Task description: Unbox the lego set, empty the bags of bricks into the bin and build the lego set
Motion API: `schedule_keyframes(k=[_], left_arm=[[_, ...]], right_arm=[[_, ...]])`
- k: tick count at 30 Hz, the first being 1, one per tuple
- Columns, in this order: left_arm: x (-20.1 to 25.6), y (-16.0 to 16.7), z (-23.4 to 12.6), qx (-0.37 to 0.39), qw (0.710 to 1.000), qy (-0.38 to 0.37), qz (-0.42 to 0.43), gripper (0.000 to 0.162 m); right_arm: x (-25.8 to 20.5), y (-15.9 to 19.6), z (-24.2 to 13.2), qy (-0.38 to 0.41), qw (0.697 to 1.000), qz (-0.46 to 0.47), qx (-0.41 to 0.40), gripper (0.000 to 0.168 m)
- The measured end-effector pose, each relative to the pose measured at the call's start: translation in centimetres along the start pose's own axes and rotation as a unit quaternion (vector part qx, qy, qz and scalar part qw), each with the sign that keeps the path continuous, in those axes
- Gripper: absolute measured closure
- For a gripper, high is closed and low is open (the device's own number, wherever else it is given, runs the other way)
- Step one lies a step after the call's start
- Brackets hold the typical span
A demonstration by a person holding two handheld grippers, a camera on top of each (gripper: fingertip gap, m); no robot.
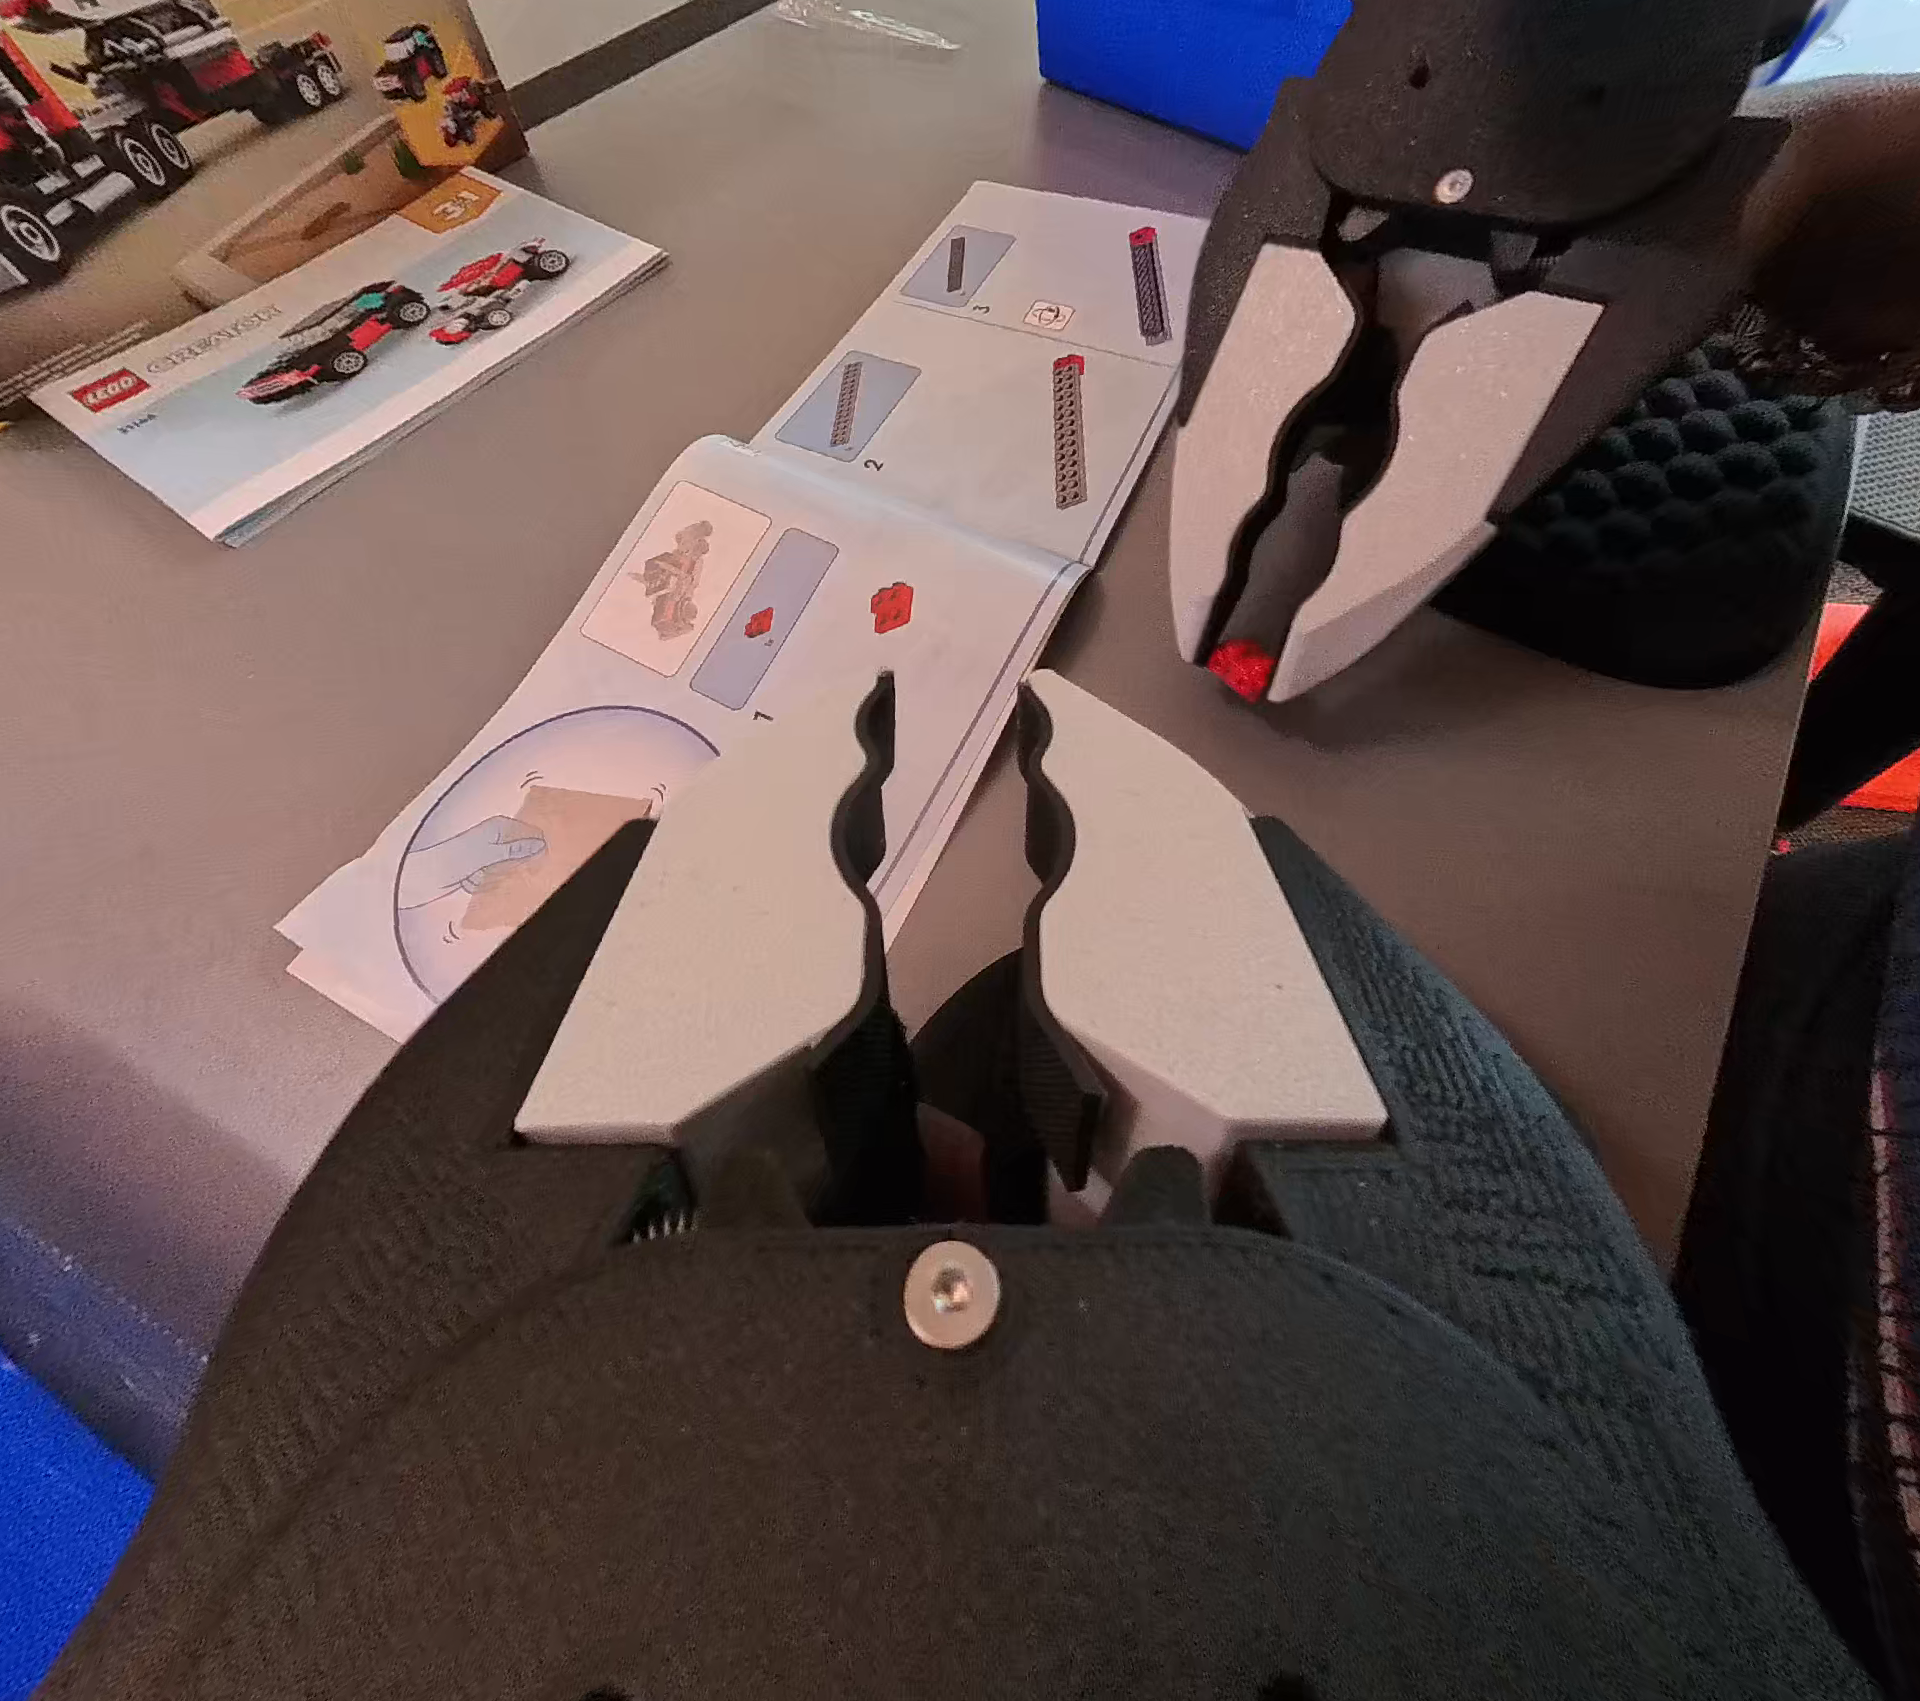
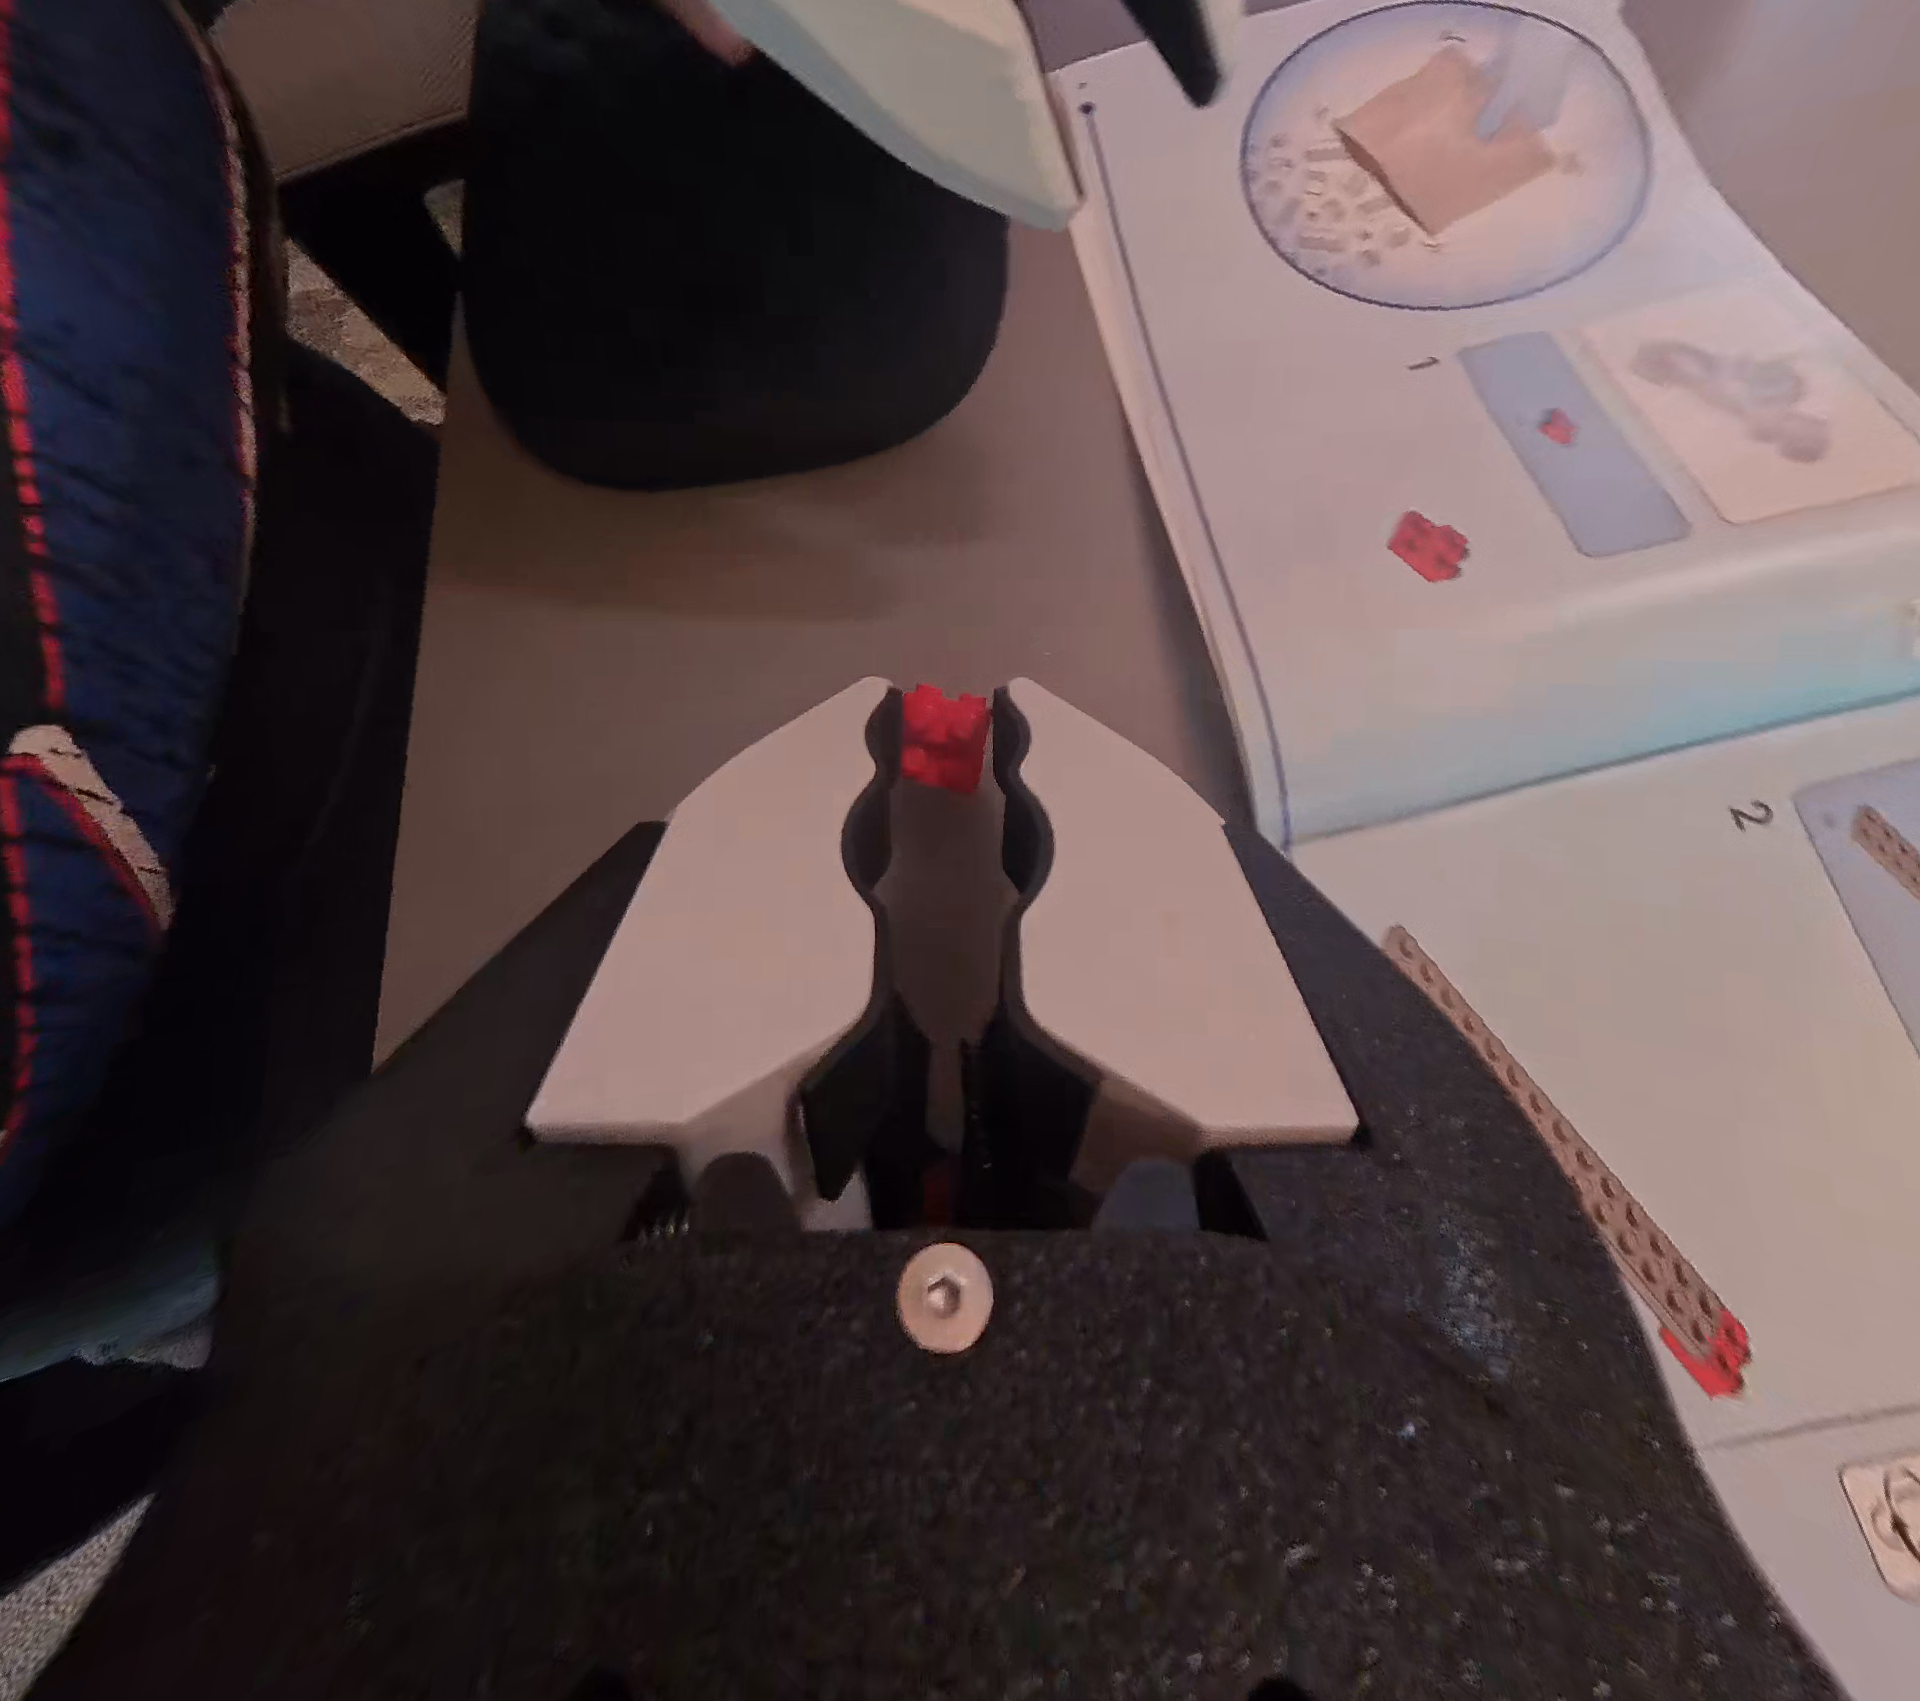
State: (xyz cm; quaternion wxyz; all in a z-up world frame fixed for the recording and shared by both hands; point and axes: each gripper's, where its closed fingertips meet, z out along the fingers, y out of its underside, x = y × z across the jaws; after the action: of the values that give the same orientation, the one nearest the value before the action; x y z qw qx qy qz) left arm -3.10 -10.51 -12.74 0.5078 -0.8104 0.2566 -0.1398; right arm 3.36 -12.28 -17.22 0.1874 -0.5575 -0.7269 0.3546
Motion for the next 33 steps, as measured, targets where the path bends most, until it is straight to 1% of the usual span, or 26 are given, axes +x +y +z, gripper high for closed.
schedule_keyframes(k=[1,11,14,16,19,22,24,26,28,30,33], left_arm=[[-0.1,0.2,0.1,-0.003,1.0,-0.001,0.001,0.14],[0.5,0.2,0.5,-0.011,1.0,0.003,0.015,0.14],[0.6,0.0,0.4,-0.007,1.0,0.004,0.01,0.139],[0.5,-0.2,0.0,-0.009,1.0,-0.001,0.012,0.137],[0.3,-1.0,-1.7,-0.011,1.0,-0.009,0.028,0.135],[-0.9,-2.3,-5.6,-0.007,0.999,-0.015,0.039,0.134],[-3.2,-2.6,-9.2,-0.026,0.998,-0.036,0.04,0.133],[-7.5,-2.1,-13.0,-0.06,0.993,-0.096,0.044,0.132],[-12.4,-0.3,-16.1,-0.117,0.98,-0.158,0.021,0.131],[-17.0,2.1,-17.9,-0.184,0.962,-0.201,-0.012,0.13],[-22.9,5.2,-18.3,-0.272,0.927,-0.252,-0.055,0.127]], right_arm=[[-0.2,0.0,0.2,-0.005,1.0,-0.003,-0.003,0.152],[-0.6,1.2,1.2,-0.01,0.998,-0.023,-0.053,0.151],[-0.6,1.2,1.2,-0.011,0.998,-0.021,-0.053,0.15],[-0.6,0.9,0.9,-0.012,0.999,-0.017,-0.039,0.147],[-0.6,0.0,0.0,-0.018,1.0,0.0,0.002,0.139],[0.0,-1.0,-1.4,-0.01,0.999,0.013,0.052,0.136],[0.7,-1.9,-2.5,0.002,0.995,0.015,0.097,0.136],[1.5,-2.6,-3.5,0.006,0.989,0.026,0.142,0.137],[2.3,-3.2,-4.3,0.001,0.981,0.044,0.187,0.139],[2.8,-3.7,-4.9,-0.007,0.972,0.06,0.228,0.142],[3.2,-4.1,-5.6,-0.011,0.962,0.075,0.26,0.143]])
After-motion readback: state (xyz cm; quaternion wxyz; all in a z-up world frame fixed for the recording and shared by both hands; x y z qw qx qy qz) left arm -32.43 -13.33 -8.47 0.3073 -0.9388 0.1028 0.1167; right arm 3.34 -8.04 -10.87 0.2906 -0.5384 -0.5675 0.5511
